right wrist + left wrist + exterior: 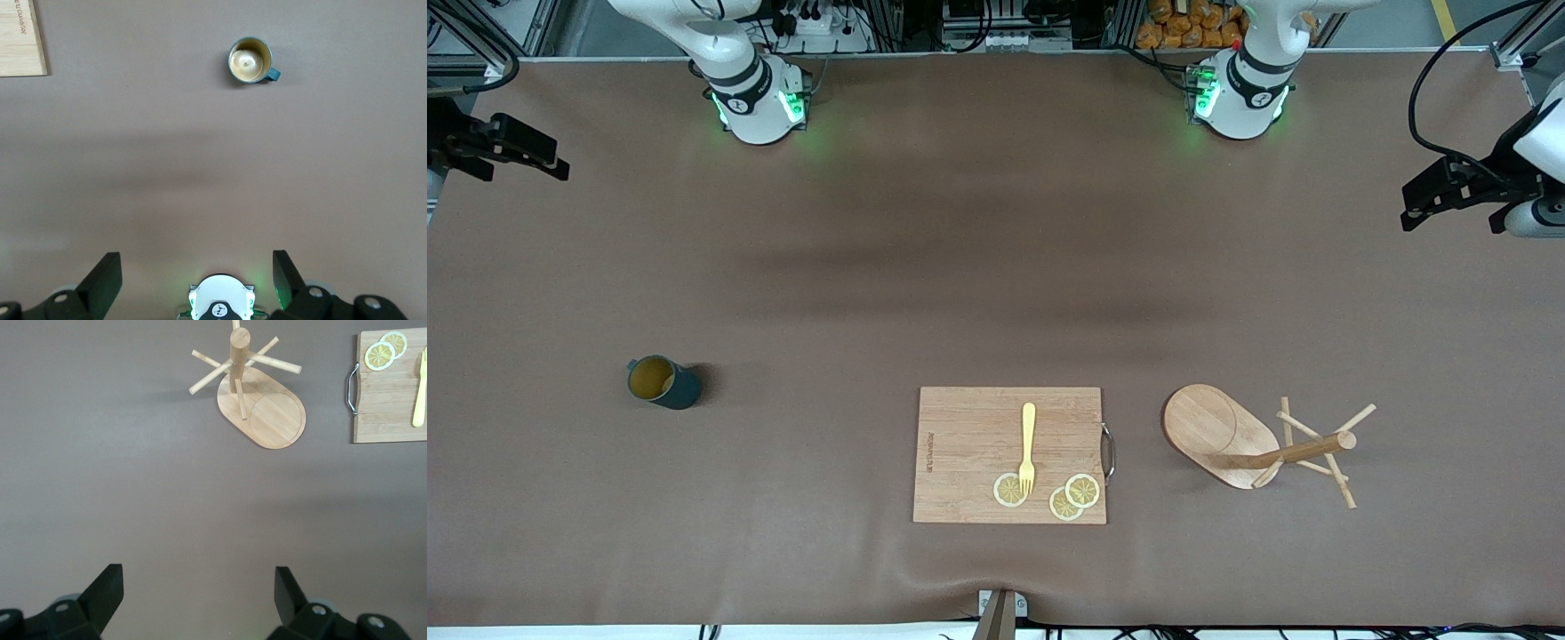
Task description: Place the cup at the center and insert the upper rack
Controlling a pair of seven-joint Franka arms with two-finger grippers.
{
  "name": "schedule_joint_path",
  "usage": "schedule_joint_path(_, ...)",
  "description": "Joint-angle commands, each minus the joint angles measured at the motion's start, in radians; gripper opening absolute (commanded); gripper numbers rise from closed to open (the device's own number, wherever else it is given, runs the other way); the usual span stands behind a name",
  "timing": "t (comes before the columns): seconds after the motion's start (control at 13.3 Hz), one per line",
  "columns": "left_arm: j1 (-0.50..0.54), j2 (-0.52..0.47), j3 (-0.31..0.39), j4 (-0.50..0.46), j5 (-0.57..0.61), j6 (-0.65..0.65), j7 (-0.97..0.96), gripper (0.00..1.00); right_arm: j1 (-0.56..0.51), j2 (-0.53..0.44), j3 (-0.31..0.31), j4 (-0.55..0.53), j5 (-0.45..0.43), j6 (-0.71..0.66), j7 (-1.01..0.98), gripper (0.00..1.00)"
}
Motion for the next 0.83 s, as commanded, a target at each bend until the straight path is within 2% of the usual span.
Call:
schedule_joint_path(0.0, 0.006, 0.012, -0.011, 0.014, 0.019, -0.002, 0.004, 1.0, 0.004, -0.003, 0.0, -0.002, 0.017, 0.006, 0.018, 1.0)
schedule_joint_path(0.75, 0.038, 0.015, -0.001, 0.013, 0.004, -0.002, -0.008, 1.0, 0.022, 0.034, -0.001, 0.032, 0.012, 0.014, 0.018, 1.0)
